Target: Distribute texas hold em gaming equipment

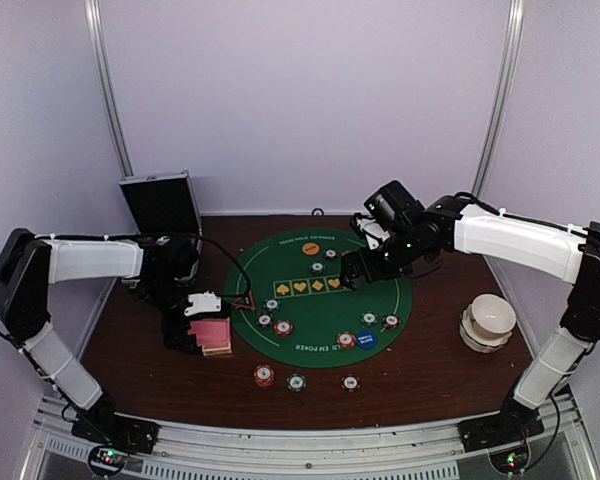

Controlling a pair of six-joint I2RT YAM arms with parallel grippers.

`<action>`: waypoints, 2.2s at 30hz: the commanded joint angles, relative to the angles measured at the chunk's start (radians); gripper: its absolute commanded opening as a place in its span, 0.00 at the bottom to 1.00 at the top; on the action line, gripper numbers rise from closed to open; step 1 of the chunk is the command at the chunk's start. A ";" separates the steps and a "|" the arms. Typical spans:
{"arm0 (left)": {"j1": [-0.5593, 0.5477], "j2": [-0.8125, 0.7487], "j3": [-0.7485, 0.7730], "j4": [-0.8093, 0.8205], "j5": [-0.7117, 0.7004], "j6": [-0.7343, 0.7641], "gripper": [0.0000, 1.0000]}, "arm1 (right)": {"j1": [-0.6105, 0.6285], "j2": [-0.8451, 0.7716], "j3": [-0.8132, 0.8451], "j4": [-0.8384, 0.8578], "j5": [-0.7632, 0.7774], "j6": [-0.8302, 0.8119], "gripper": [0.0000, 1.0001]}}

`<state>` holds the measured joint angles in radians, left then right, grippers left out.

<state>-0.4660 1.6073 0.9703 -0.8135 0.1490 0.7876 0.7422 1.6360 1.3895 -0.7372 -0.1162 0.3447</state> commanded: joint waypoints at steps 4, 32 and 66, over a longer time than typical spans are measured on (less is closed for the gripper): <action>-0.005 0.024 -0.008 0.046 -0.015 0.013 0.98 | 0.009 -0.035 0.038 -0.014 -0.010 0.002 1.00; -0.005 0.056 -0.055 0.118 -0.021 0.034 0.98 | 0.013 -0.030 0.048 -0.019 -0.023 -0.003 0.97; -0.023 0.015 -0.085 0.186 -0.077 0.012 0.29 | 0.012 -0.027 0.040 -0.006 -0.096 -0.004 0.84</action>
<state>-0.4801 1.6382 0.9028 -0.6769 0.0933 0.8055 0.7467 1.6318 1.4094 -0.7506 -0.1886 0.3408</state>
